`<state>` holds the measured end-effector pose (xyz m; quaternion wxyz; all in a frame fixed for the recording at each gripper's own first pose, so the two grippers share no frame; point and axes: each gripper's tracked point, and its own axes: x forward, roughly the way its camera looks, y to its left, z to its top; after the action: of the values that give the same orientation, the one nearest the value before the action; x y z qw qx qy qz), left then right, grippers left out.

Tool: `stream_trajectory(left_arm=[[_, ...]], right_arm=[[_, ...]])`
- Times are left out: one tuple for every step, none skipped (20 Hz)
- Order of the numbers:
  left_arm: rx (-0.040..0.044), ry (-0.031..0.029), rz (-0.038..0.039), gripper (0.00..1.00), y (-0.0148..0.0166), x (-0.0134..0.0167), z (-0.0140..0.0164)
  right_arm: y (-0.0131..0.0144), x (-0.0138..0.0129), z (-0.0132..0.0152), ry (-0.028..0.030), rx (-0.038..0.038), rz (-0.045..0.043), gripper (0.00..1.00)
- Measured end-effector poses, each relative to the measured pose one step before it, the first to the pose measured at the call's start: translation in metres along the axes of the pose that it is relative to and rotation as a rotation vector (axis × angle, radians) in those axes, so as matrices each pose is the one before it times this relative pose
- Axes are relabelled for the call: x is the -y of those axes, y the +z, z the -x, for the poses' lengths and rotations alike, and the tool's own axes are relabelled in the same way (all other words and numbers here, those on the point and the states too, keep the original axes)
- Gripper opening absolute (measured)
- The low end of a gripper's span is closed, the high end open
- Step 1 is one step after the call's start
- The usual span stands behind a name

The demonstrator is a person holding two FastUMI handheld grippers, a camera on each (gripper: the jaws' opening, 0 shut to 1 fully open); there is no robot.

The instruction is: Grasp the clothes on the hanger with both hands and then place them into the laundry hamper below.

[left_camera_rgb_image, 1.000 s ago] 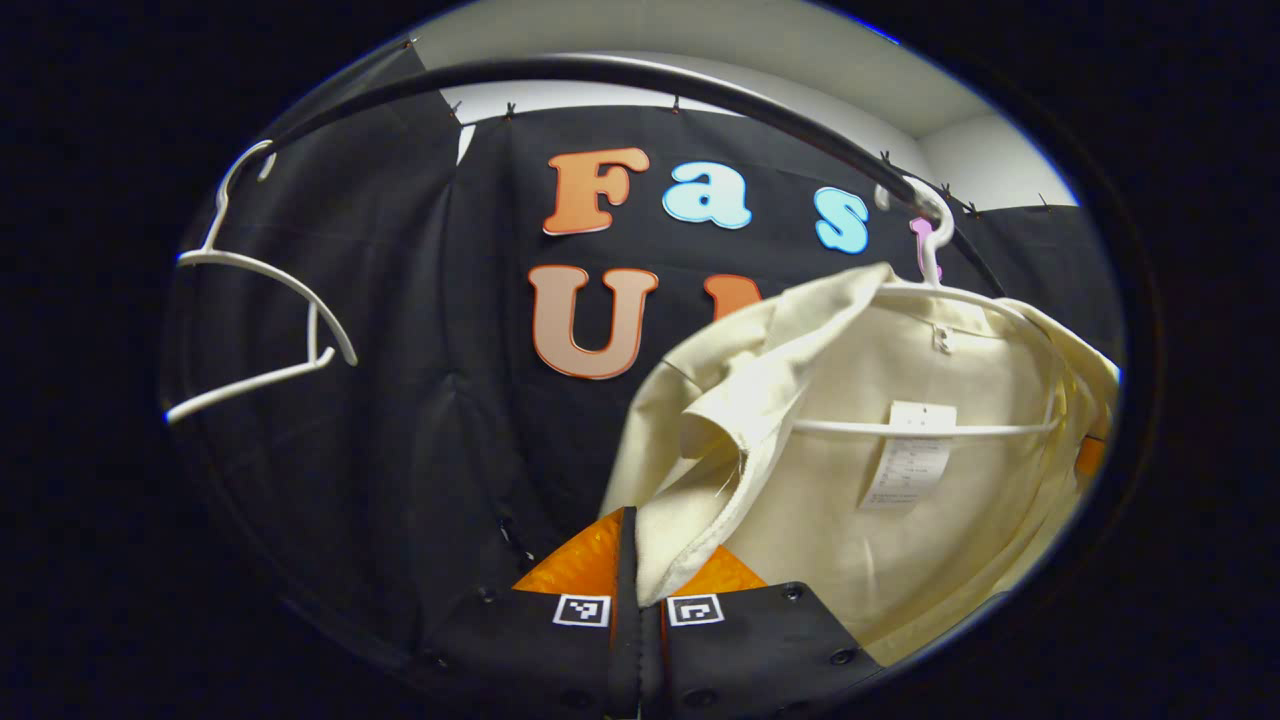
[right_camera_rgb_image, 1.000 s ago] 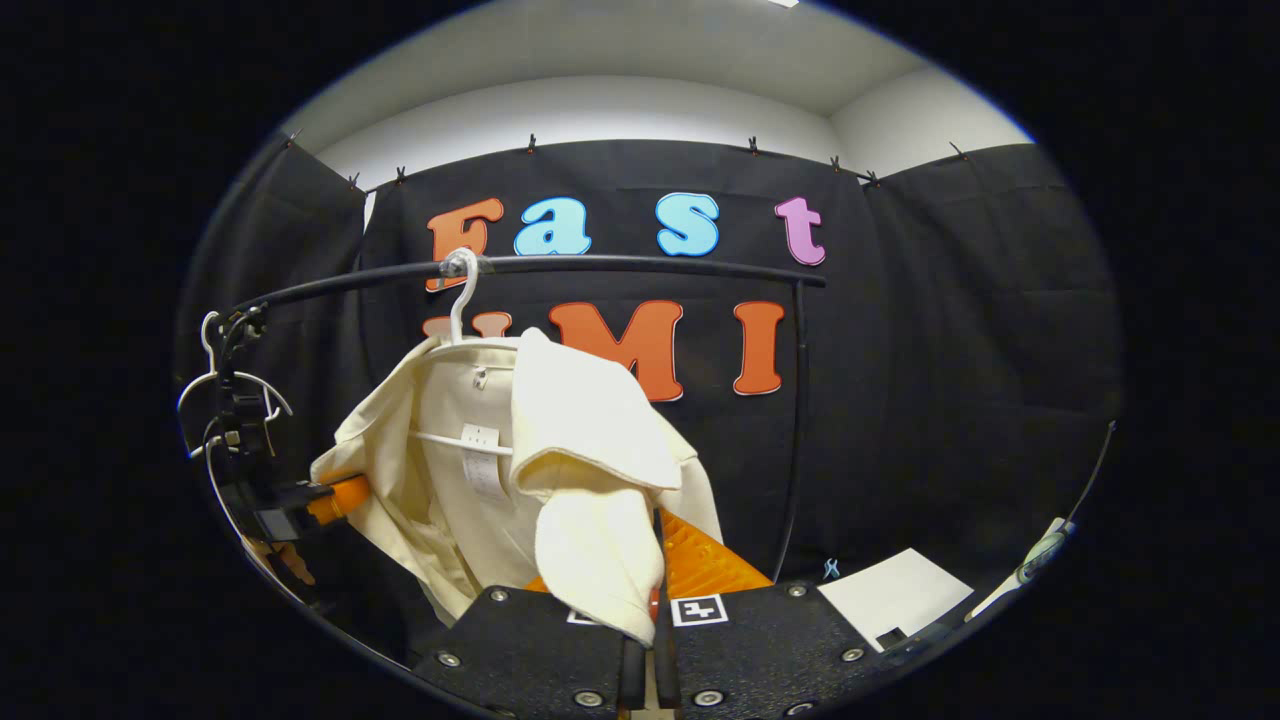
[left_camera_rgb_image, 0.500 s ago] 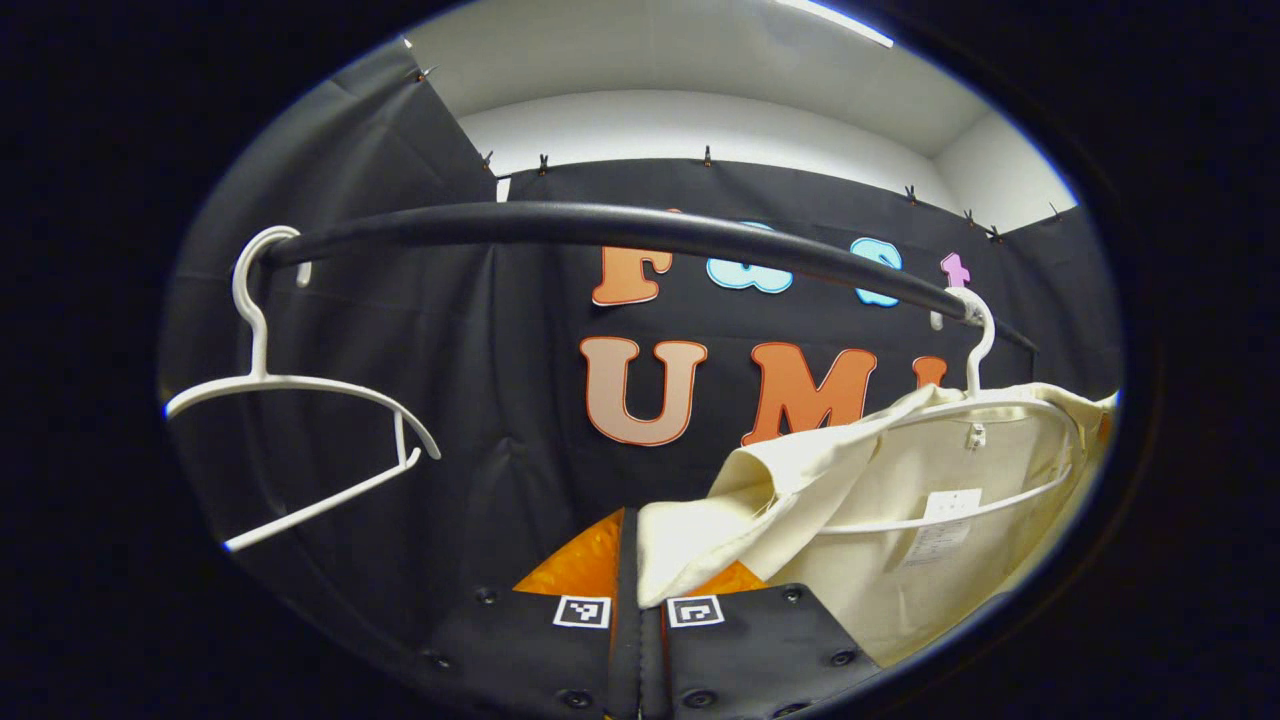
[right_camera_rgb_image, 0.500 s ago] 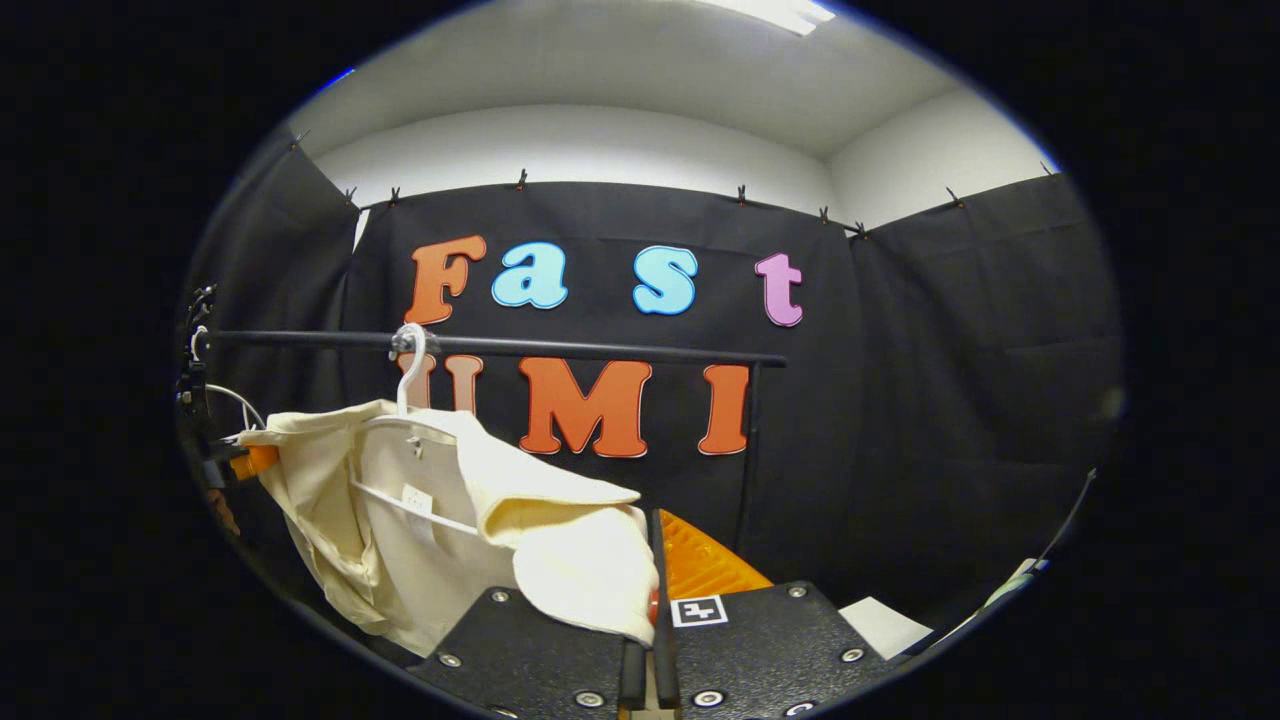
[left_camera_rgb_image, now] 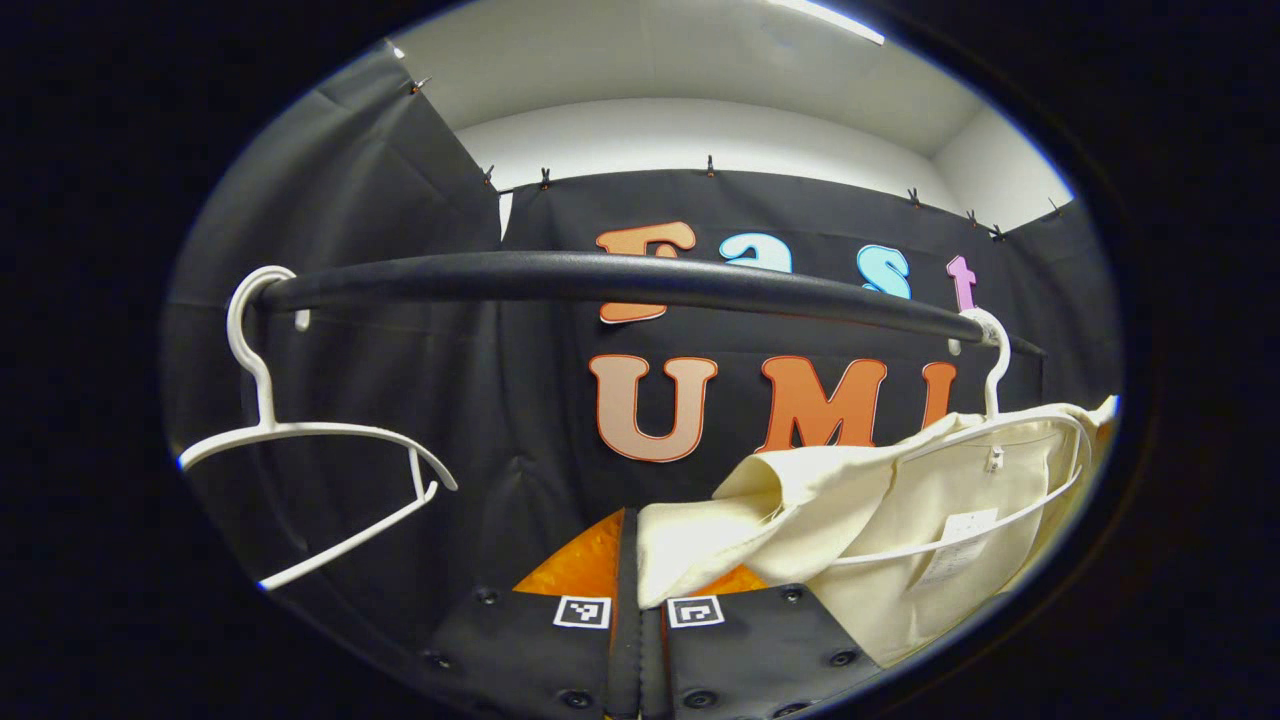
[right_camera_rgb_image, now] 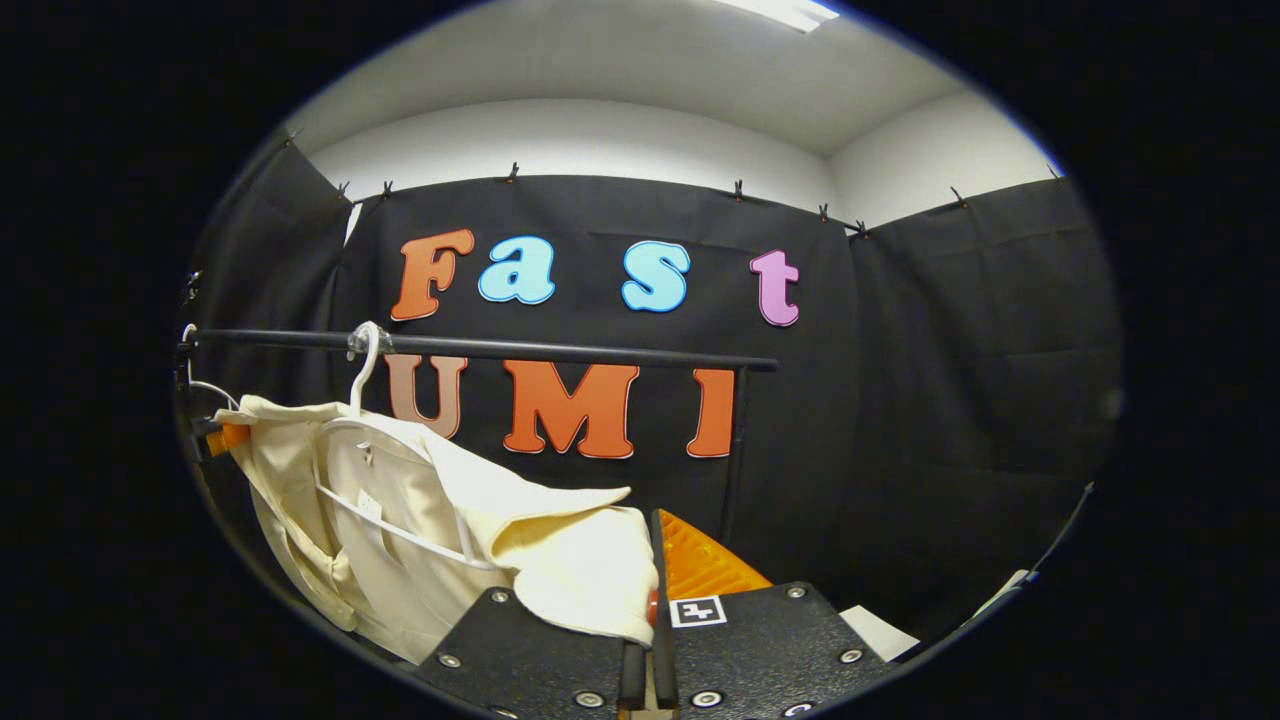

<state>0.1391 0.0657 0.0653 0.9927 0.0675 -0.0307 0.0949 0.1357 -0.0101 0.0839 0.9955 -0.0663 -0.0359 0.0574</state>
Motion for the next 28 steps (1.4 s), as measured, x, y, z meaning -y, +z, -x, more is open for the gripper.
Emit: stream_trajectory(left_arm=[[-0.00072, 0.00284, 0.00094, 0.07, 0.00068, 0.00033, -0.00154], [0.00124, 0.00272, -0.00026, 0.07, 0.00037, 0.00110, -0.00187], [0.00014, 0.00436, -0.00226, 0.07, 0.00101, -0.00038, -0.00135], [-0.00288, 0.00268, 0.00096, 0.07, 0.00113, -0.00121, -0.00164], [-0.00360, 0.00293, 0.00382, 0.07, -0.00010, -0.00171, -0.00160], [-0.00643, 0.00637, 0.00166, 0.07, -0.00240, -0.00201, -0.00220], [-0.00589, 0.00827, 0.00095, 0.07, -0.00164, -0.00253, -0.00120], [-0.00572, 0.00436, -0.00054, 0.07, -0.00356, -0.00002, -0.00140], [-0.00641, 0.00296, -0.00599, 0.07, -0.00334, 0.00110, -0.00243], [-0.00598, 0.00311, -0.00993, 0.07, -0.00374, 0.00178, -0.00261], [-0.00489, 0.00209, -0.01171, 0.07, -0.00231, 0.00120, -0.00263], [-0.00071, 0.00355, -0.01252, 0.07, -0.00334, 0.00253, -0.00322], [-0.00235, 0.00333, -0.01395, 0.07, -0.00298, 0.00086, -0.00377], [-0.00446, 0.00147, -0.01179, 0.07, -0.00317, -0.00036, -0.00356], [-0.00724, 0.00267, -0.00493, 0.07, -0.00422, -0.00058, -0.00259], [-0.00688, 0.00260, -0.00264, 0.07, -0.00410, -0.00116, 0.00047], [-0.00727, -0.00031, -0.00088, 0.07, -0.00346, -0.00082, -0.00174], [-0.00592, -0.00090, 0.00003, 0.07, -0.00288, -0.00025, -0.00088], [-0.00644, 0.00382, -0.00097, 0.07, -0.00328, -0.00152, -0.00130], [-0.00839, 0.00089, 0.00079, 0.07, -0.00509, -0.00023, -0.00271], [-0.00959, 0.00266, 0.00114, 0.07, -0.00469, -0.00118, -0.00199], [-0.01014, 0.00253, 0.00050, 0.07, -0.00628, -0.00086, -0.00246], [-0.00430, 0.00301, -0.00080, 0.07, -0.00266, -0.00078, -0.00282], [-0.00770, 0.00971, -0.00451, 0.07, -0.00460, -0.00401, -0.00331], [-0.01163, 0.00990, -0.00225, 0.07, -0.00553, -0.00497, -0.00428], [-0.01279, 0.00924, 0.00299, 0.07, -0.00731, -0.00522, -0.00214], [-0.01622, 0.00741, 0.00178, 0.07, -0.00704, -0.00617, -0.00256], [-0.01839, 0.00846, 0.00310, 0.07, -0.00859, -0.00605, -0.00172]], right_arm=[[-0.00670, 0.00031, -0.00495, 0.00748, -0.01392, -0.00930, 0.07], [-0.00485, 0.00097, -0.00443, 0.00764, -0.01113, -0.00623, 0.07], [-0.00306, 0.00021, -0.00640, 0.00915, -0.01197, -0.00060, 0.07], [-0.00429, 0.00103, -0.00511, 0.01001, -0.01212, -0.00020, 0.07], [-0.00440, 0.00099, -0.00647, 0.01225, -0.01276, -0.00681, 0.07], [-0.00820, -0.00011, -0.00363, 0.01478, -0.02083, -0.01650, 0.07], [-0.00909, 0.00029, -0.00478, 0.01446, -0.02222, -0.02299, 0.07], [-0.00858, 0.00007, -0.00377, 0.01395, -0.01857, -0.02240, 0.07], [-0.00746, 0.00114, -0.00454, 0.00809, -0.01709, -0.01993, 0.07], [-0.00793, 0.00290, -0.00452, 0.00276, -0.01599, -0.01529, 0.07], [-0.00703, 0.00140, -0.00359, 0.00386, -0.01306, -0.01451, 0.07], [-0.00702, 0.00073, -0.00195, 0.00272, -0.00900, -0.00849, 0.07], [-0.00572, -0.00046, -0.00354, 0.00269, -0.00515, -0.00158, 0.07], [-0.00688, 0.00001, -0.00128, 0.00139, -0.00384, -0.00020, 0.07], [-0.00622, -0.00091, -0.00309, 0.00340, -0.00532, -0.00465, 0.07], [-0.00659, -0.00111, -0.00356, 0.00393, -0.00752, -0.00999, 0.07], [-0.00590, -0.00072, -0.00235, 0.00320, -0.01055, -0.01360, 0.07], [-0.00735, -0.00110, -0.00150, 0.00168, -0.00609, -0.01809, 0.07], [-0.00473, -0.00157, -0.00201, 0.00184, -0.00141, -0.02013, 0.07], [-0.00832, -0.00205, -0.00159, -0.00119, -0.00528, -0.01312, 0.07], [-0.00987, -0.00299, -0.00159, -0.00009, -0.01051, -0.01067, 0.07], [-0.00908, -0.00342, -0.00125, 0.00035, -0.01154, -0.00594, 0.07], [-0.01106, -0.00361, -0.00200, 0.00071, -0.01617, -0.00155, 0.07], [-0.00949, -0.00406, -0.00258, 0.00040, -0.01206, -0.00206, 0.07], [-0.00769, -0.00387, -0.00214, -0.00102, -0.01259, 0.00040, 0.07], [-0.00683, -0.00377, -0.00285, -0.00361, -0.00963, -0.00215, 0.07], [-0.00657, -0.00229, -0.00222, -0.00321, -0.00878, -0.00567, 0.08], [-0.00604, -0.00392, -0.00237, -0.00298, -0.00858, -0.01078, 0.07]])
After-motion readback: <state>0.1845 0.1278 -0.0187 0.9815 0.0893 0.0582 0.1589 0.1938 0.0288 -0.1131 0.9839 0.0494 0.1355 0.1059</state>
